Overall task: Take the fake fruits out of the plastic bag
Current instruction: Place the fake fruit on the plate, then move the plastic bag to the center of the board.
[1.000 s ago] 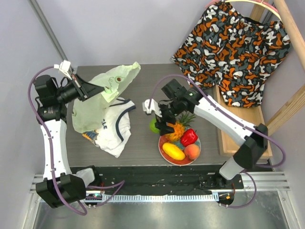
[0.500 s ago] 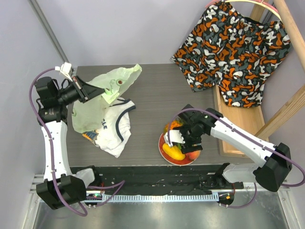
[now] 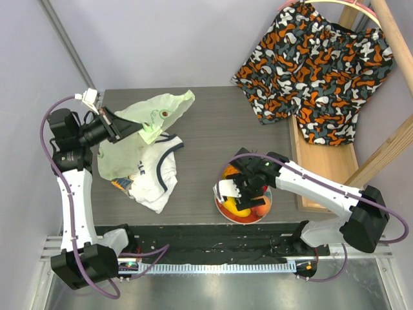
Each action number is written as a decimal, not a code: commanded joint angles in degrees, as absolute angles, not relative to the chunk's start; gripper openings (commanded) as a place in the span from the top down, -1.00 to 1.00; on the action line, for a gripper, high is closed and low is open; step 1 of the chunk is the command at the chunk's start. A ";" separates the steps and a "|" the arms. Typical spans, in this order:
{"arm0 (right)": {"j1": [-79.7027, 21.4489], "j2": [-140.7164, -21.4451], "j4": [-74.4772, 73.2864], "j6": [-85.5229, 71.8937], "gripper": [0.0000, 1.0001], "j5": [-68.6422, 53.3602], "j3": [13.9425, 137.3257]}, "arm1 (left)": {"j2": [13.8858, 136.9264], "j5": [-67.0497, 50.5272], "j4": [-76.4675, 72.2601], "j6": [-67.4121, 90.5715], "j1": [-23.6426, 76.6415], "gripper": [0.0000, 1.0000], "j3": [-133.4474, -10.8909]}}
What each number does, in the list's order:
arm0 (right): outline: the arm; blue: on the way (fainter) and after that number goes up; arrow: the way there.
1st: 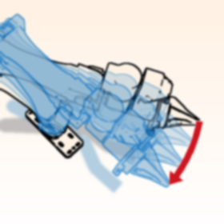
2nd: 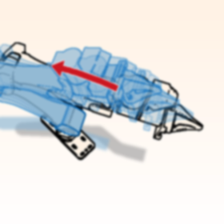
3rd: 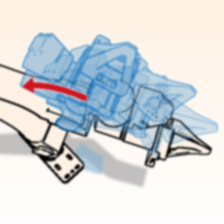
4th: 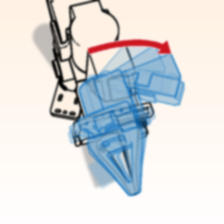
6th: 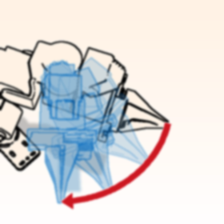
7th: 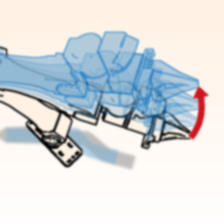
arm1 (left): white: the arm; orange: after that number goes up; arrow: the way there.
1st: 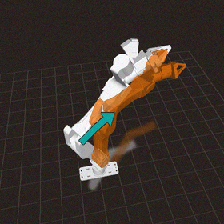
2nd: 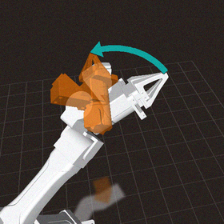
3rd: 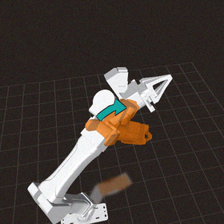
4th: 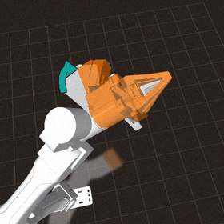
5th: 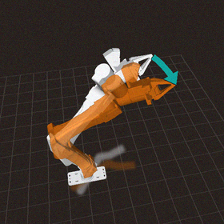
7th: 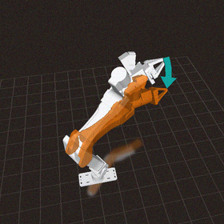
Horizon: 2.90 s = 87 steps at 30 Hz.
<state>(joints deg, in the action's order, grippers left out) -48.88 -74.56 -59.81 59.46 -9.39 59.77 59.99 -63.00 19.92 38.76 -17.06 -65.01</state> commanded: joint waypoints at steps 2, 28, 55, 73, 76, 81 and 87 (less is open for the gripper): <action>-51.42 -76.72 -55.20 54.76 0.01 -4.66 57.84 | 58.89 -63.37 18.19 39.29 -17.67 1.00 -65.04; -53.00 -77.08 -59.31 54.14 -0.72 1.23 59.76 | 58.45 -63.72 18.19 39.11 -17.75 1.00 -63.81; -51.50 -82.96 -34.65 31.93 -0.64 -9.84 89.81 | 53.54 -71.45 35.66 32.01 -17.67 1.00 -63.10; -57.20 -99.78 -23.47 23.64 -0.19 -12.83 80.81 | 48.61 -67.40 76.54 3.36 -17.67 1.00 -75.47; -58.62 -95.73 -22.33 21.64 -0.19 -13.18 76.91 | 47.98 -66.71 84.87 -5.14 -17.67 1.00 -79.34; -57.83 -95.53 -22.76 24.61 -0.14 -11.78 82.95 | 48.26 -64.60 93.61 -9.68 -16.79 1.00 -76.21; -54.34 -96.42 -23.91 23.65 -0.23 -9.32 93.42 | 51.32 -61.09 90.18 -8.87 -16.79 1.00 -79.88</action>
<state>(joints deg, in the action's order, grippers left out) -57.52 -98.87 -26.55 24.08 -11.38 86.67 48.38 -61.63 73.76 -2.63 -16.93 -76.73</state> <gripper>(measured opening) 0.598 0.012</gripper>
